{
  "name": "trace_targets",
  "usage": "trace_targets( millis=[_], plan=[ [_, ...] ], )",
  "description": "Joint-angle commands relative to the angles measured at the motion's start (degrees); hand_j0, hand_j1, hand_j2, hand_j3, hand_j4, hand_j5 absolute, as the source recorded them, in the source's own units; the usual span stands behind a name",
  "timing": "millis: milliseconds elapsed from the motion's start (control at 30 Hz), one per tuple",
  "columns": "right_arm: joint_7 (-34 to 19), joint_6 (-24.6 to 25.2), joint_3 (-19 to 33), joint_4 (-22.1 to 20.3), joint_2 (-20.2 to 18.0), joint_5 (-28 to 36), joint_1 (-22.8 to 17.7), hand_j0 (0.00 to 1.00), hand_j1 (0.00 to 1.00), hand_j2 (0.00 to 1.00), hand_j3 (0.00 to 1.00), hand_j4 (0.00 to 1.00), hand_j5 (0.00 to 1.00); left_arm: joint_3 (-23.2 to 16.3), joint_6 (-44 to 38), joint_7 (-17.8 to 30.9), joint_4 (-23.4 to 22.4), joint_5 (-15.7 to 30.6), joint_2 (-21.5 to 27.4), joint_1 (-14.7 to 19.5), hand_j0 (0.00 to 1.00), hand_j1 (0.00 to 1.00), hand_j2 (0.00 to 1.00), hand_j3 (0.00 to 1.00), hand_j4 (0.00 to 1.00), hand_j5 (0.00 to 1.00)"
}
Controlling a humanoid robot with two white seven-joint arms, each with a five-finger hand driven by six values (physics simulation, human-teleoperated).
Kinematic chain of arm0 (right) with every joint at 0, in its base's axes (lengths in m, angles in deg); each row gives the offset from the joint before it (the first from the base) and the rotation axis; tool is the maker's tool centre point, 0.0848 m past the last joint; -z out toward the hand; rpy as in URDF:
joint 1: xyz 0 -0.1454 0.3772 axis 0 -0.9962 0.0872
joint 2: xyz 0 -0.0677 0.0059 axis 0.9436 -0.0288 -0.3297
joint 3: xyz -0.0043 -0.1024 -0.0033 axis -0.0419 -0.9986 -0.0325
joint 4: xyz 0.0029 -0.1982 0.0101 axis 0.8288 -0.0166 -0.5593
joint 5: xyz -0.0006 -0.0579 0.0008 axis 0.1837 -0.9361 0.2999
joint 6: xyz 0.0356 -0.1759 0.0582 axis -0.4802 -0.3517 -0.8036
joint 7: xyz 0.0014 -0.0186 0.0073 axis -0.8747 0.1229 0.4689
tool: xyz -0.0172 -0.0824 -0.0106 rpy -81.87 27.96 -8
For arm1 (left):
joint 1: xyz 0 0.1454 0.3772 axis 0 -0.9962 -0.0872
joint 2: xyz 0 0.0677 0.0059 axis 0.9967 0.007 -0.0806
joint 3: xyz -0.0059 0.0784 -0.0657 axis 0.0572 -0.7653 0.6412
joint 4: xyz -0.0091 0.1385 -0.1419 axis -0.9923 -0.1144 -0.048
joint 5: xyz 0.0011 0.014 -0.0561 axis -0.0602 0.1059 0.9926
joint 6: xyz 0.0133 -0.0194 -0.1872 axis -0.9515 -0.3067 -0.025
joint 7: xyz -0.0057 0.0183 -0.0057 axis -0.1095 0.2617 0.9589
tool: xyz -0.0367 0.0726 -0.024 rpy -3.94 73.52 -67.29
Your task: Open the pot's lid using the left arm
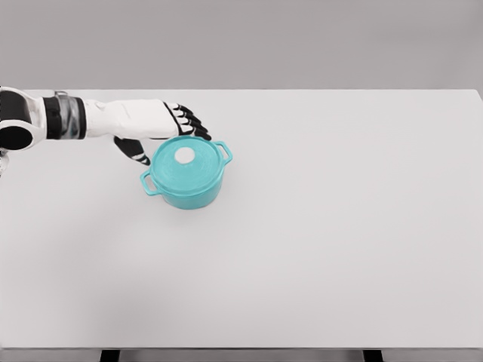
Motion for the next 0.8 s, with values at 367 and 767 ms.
trace_targets(
  millis=[367,767],
  plan=[
    [-0.01,-0.01,0.00,0.00,-0.01,0.01,0.00,1.00,1.00,1.00,1.00,1.00,1.00,-3.44,-0.13,-0.03,-4.29,-3.27,-4.21,0.71,0.98,0.98,0.98,0.98,0.98,0.98],
    [-0.01,-0.01,0.00,0.00,-0.01,0.01,0.00,1.00,1.00,1.00,1.00,1.00,1.00,-3.26,-0.13,-0.11,-3.85,-2.74,-4.04,1.23,0.98,0.98,0.98,0.98,0.98,0.98]
  ],
)
